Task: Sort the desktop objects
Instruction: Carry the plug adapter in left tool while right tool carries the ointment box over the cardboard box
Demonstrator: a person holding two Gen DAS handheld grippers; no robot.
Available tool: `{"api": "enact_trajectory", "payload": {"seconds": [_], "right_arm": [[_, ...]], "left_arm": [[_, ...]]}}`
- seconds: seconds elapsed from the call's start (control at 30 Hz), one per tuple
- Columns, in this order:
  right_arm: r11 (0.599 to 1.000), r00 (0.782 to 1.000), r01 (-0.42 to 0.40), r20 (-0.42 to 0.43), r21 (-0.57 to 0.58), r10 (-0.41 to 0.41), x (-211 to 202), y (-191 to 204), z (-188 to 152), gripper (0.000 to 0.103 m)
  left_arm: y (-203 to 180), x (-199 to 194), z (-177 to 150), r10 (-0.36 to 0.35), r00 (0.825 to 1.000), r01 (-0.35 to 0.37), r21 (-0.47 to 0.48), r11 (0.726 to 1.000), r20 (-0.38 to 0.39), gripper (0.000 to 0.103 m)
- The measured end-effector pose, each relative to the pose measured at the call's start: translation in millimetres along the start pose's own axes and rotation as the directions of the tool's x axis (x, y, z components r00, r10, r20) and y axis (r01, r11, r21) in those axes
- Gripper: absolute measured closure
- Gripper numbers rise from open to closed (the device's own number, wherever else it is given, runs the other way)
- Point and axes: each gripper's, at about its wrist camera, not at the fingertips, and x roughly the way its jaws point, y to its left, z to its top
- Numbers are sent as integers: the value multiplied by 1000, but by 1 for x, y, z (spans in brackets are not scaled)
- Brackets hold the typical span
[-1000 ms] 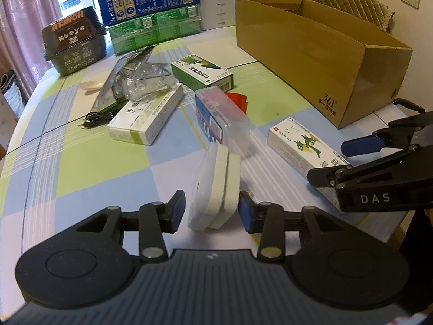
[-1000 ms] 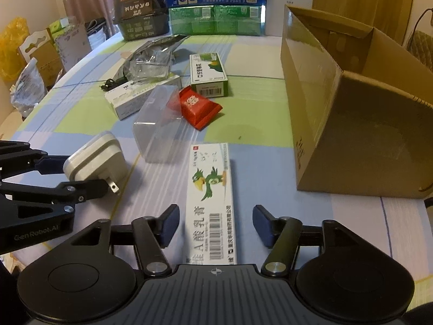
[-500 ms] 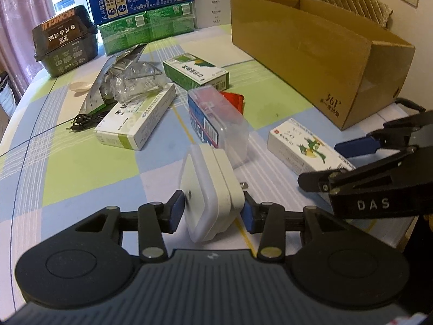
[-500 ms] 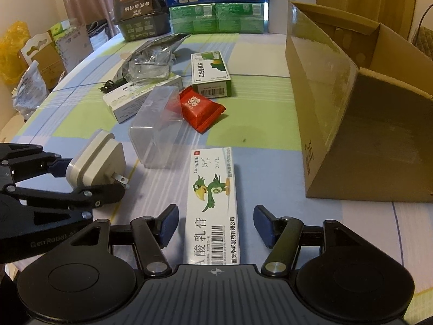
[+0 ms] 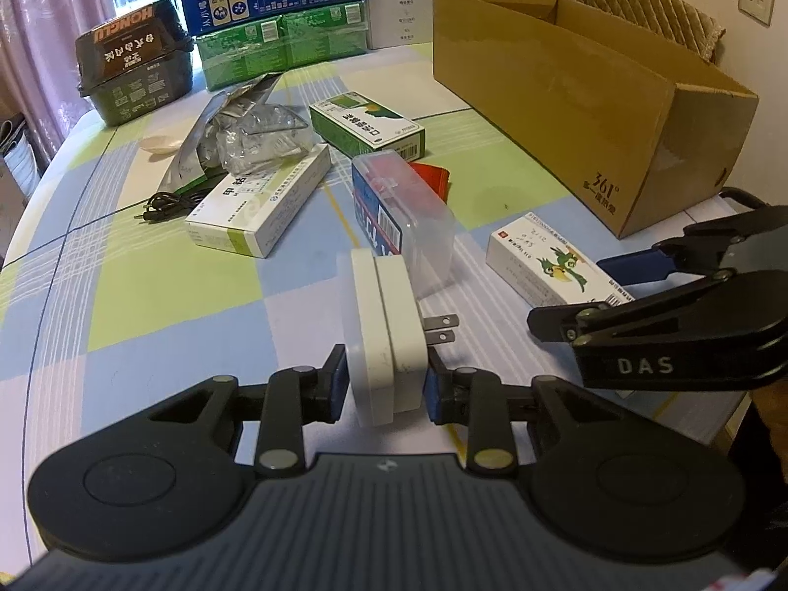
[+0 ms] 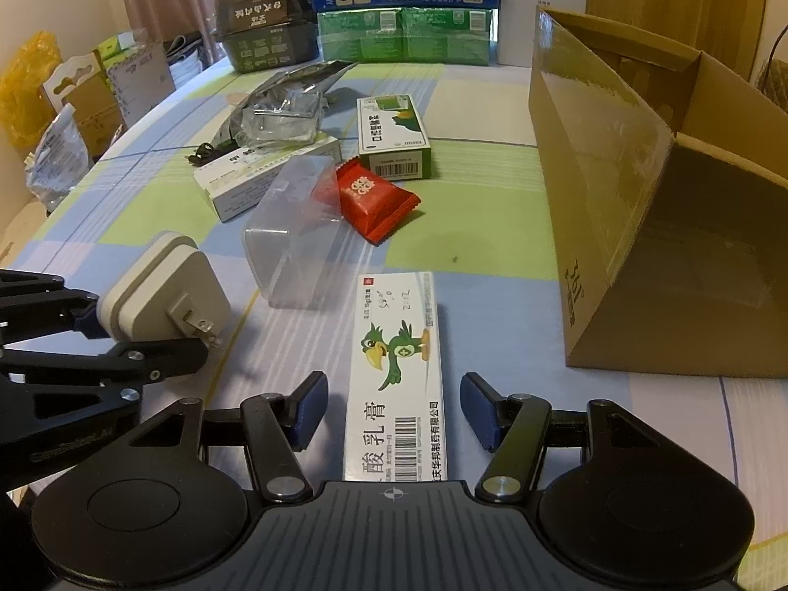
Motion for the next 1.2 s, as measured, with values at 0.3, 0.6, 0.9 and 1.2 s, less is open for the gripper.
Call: {"api": "enact_trajectory", "payload": {"seconds": [0.3, 0.6, 0.9, 1.2], "right_arm": [[1000, 1000, 0, 17, -8, 0, -7, 2, -1, 68], [1000, 995, 1, 96, 11, -2, -54, 4, 12, 68], [998, 969, 50, 238, 33, -57, -126, -21, 45, 68], [983, 941, 155, 287, 98, -177, -158, -100, 72, 68]], "left_arm": [[-3, -10, 1, 1, 1000, -1, -18, 1000, 5, 78], [-12, -39, 14, 9, 999, -9, -17, 1000, 42, 78], [-47, -73, 59, -26, 992, 21, 38, 999, 124, 78], [-105, -69, 118, -116, 978, 97, 116, 989, 174, 78]]}}
